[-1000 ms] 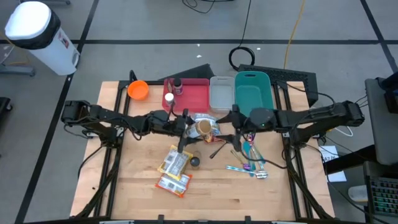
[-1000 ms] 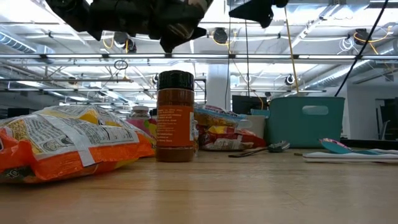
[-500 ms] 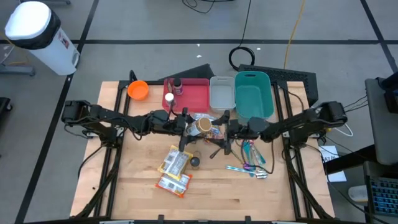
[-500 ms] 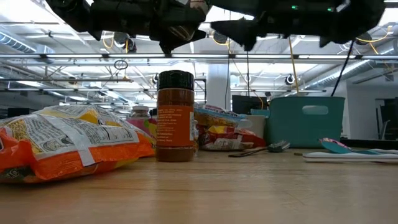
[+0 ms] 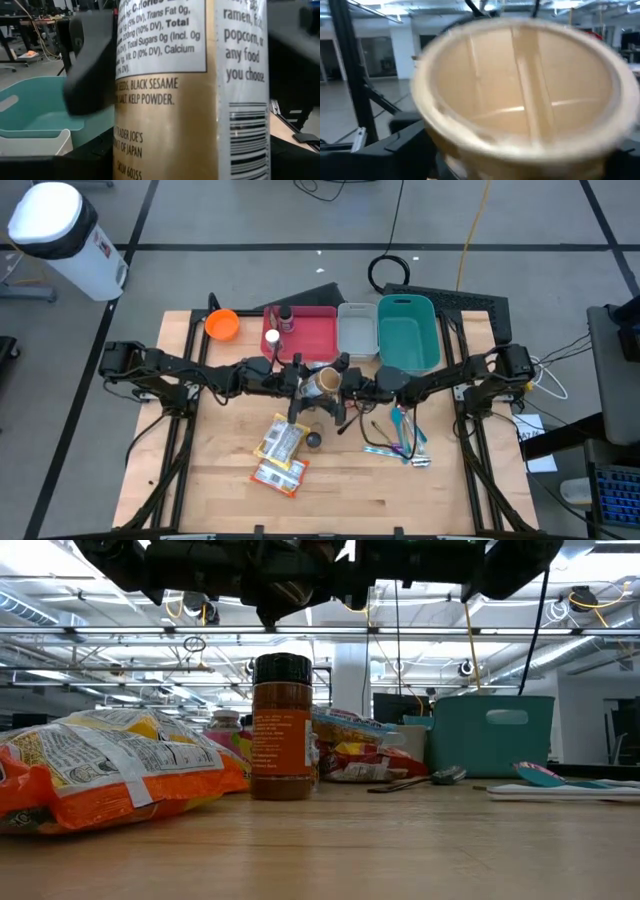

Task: Pick & Place Food Item
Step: Put the gold seasoning bottle into the red bin

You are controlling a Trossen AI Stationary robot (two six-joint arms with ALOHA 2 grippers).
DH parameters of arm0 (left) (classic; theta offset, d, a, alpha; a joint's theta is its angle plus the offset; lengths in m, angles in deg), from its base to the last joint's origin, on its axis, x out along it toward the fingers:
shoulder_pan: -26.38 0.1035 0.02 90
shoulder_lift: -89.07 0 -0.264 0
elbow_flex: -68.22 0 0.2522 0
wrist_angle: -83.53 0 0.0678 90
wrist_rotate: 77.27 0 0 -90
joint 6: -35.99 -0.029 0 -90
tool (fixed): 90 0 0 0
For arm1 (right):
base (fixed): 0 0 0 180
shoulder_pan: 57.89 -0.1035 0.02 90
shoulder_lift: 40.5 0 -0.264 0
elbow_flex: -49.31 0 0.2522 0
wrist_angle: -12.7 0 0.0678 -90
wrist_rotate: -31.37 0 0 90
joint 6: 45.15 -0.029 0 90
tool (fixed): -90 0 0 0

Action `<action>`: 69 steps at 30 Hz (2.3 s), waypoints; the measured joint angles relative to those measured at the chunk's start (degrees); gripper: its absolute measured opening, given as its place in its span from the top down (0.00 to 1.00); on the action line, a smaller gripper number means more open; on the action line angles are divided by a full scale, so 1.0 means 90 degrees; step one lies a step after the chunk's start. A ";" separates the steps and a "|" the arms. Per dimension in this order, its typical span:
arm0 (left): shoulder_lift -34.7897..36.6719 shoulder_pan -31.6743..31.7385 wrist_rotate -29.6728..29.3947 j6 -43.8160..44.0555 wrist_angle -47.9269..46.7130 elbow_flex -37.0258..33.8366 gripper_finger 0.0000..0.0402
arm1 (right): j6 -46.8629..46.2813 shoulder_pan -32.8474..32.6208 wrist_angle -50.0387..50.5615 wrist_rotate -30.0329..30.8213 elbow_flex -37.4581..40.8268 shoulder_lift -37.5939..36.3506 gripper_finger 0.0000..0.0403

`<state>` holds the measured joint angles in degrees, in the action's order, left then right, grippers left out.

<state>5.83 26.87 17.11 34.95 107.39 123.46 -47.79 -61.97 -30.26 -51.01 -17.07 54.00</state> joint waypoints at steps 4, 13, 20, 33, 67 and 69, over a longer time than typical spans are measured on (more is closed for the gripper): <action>0.0000 0.0000 0.0002 0.0004 -0.0006 0.0000 0.34 | -0.0146 0.0000 0.0342 0.0035 0.0000 -0.0007 0.27; -0.0005 -0.0038 -0.0228 0.0024 0.0169 0.0005 0.34 | -0.0227 0.0005 0.0383 -0.0003 -0.0002 -0.0069 0.33; -0.0004 -0.0053 -0.0449 0.0079 -0.0069 0.0013 0.27 | -0.0328 0.0007 0.0711 0.0051 -0.0002 -0.0224 0.33; -0.0002 -0.0070 -0.0517 -0.0049 0.0184 0.0012 0.33 | 0.0053 -0.0013 0.1723 -0.0021 0.0000 -0.0887 0.17; 0.0007 0.0039 -0.0374 -0.0585 0.1824 0.0002 0.33 | 0.0231 0.0195 -0.0538 -0.0048 0.0007 -0.0505 0.25; 0.0007 0.0046 -0.0372 -0.0564 0.1819 0.0002 0.33 | 0.0248 0.0194 -0.0536 -0.0048 0.0007 -0.0505 0.30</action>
<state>5.90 27.28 13.76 29.87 123.77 123.48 -45.55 -60.22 -35.08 -51.43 -17.01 49.46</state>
